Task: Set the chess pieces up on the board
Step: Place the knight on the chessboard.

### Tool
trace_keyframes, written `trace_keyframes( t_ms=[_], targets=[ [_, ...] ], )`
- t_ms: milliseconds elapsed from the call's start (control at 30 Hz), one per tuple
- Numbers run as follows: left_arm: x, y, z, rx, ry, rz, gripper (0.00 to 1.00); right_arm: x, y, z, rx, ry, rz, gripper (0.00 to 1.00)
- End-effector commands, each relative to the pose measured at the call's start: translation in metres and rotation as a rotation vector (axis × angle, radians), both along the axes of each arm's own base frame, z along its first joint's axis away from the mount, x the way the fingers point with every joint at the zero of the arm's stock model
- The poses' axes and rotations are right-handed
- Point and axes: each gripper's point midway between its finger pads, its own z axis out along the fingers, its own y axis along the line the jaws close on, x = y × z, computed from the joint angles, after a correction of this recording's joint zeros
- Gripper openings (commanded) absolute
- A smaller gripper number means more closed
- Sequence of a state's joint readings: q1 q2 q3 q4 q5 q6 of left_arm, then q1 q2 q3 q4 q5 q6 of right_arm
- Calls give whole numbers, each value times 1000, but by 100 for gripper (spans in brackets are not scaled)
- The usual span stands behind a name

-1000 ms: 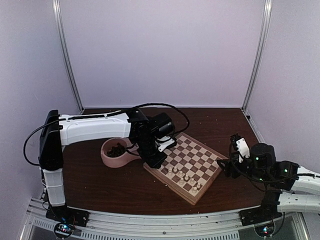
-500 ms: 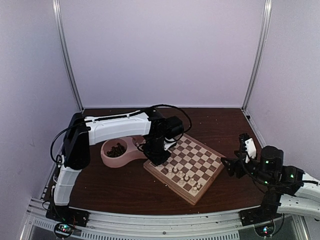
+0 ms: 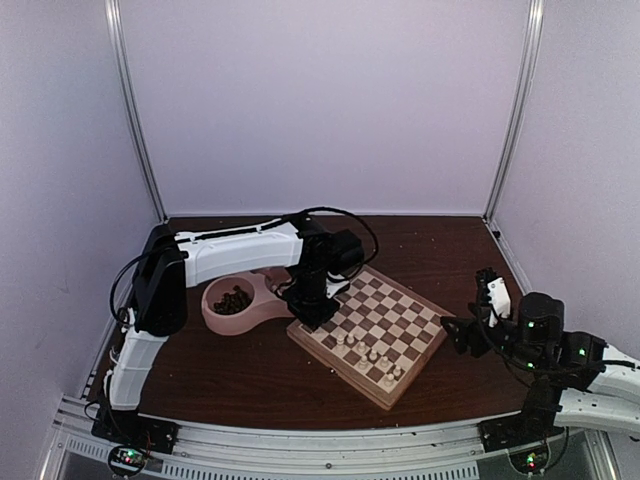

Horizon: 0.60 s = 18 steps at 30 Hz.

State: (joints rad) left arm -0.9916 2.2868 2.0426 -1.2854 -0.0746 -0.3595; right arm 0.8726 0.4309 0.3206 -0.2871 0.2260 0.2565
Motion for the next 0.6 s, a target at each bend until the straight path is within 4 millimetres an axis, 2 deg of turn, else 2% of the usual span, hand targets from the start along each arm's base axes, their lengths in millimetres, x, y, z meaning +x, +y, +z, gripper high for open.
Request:
trace_keyframes(
  t_ms=[0, 133, 233, 433, 467, 567],
  targets=[
    [1, -3, 8, -22, 7, -1, 33, 3, -3, 3, -2, -16, -21, 82],
    [4, -3, 18, -41, -21, 6, 43, 3, -3, 2, -4, -14, -20, 82],
    [6, -2, 25, -62, -49, 20, 44, 4, -3, 2, -3, -15, -21, 82],
    [14, 5, 39, -137, -163, 100, 39, 3, -2, 1, -6, -11, -19, 83],
    [18, 1, 47, -186, -195, 115, 40, 3, -2, 1, -7, -11, -19, 83],
    [19, -3, 48, -288, -240, 136, 45, 4, -2, 2, -6, -11, -18, 83]
  ],
)
